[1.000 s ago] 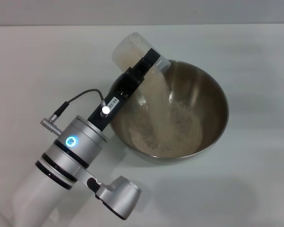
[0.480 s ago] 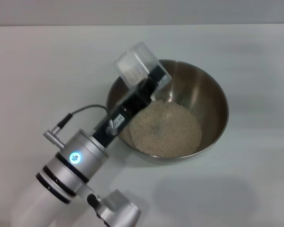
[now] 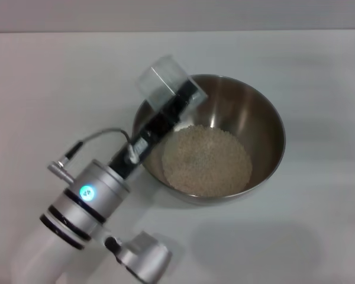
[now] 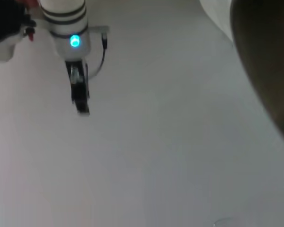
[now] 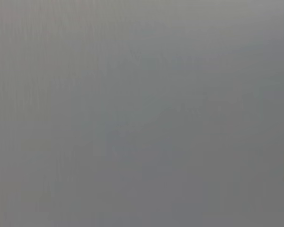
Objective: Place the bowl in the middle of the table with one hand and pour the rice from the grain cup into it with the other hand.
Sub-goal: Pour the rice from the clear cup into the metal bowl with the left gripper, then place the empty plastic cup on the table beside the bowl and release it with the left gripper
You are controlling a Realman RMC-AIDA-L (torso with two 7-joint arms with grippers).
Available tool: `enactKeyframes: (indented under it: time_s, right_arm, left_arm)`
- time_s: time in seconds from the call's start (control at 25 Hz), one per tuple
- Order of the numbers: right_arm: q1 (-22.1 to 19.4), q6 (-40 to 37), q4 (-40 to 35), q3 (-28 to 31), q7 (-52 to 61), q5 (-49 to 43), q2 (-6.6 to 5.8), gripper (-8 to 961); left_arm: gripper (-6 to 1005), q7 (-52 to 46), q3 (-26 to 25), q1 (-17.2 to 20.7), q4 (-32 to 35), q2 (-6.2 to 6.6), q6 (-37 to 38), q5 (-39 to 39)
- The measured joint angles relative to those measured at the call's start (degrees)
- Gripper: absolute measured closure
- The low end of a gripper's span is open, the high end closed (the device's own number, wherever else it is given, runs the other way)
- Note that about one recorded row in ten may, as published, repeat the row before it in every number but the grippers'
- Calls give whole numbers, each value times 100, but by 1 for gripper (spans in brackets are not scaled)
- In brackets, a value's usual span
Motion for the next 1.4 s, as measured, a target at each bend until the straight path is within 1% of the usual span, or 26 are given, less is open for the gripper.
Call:
enactKeyframes:
  time_s: [0.08,0.2,0.36,0.44,0.48,0.56,0.76,0.8,1.0,1.16,1.24,1.4]
  right_arm:
    - [4,-2,4,0,0,0,0,463]
    - [8,3,3,0,0,1,0,463]
    - [9,4,9,0,0,1,0,463]
    - [11,18,15,5,0,1,0,463]
    - [11,19,16,11,0,1,0,462]
    - [12,21,21,21,0,1,-6,462]
    - [22,21,37,0,0,1,-13,462]
    - [24,21,38,1,0,1,-14,462]
    - [28,21,37,0,0,1,-17,461]
    - [29,21,16,-1,0,1,-13,461]
    - [28,20,-1,-4,0,-10,-3,461]
    - [28,19,-10,8,0,-127,8,461]
  left_arm:
    - [975,-6,-269,12,11,4,47,-11]
    - [975,-57,-47,19,-46,4,32,10]
    - [975,-281,-178,13,-34,6,1,-16]
    - [975,-525,-126,37,-43,5,-42,-10]
    - [975,-804,-118,61,-101,4,-34,-25]
    - [975,-1450,-307,145,-275,4,14,-67]
    - [975,-3422,-1072,458,-721,6,45,-219]
    - [975,-4053,-1221,512,-831,4,49,-430]
    - [975,-5709,-1362,532,-933,4,13,-1447]
    - [975,-6862,-1377,496,-901,5,-245,-2104]
    - [975,-7460,-1430,466,-854,9,-555,-2487]
    - [975,-8208,-1689,447,-754,5,-1201,-2901]
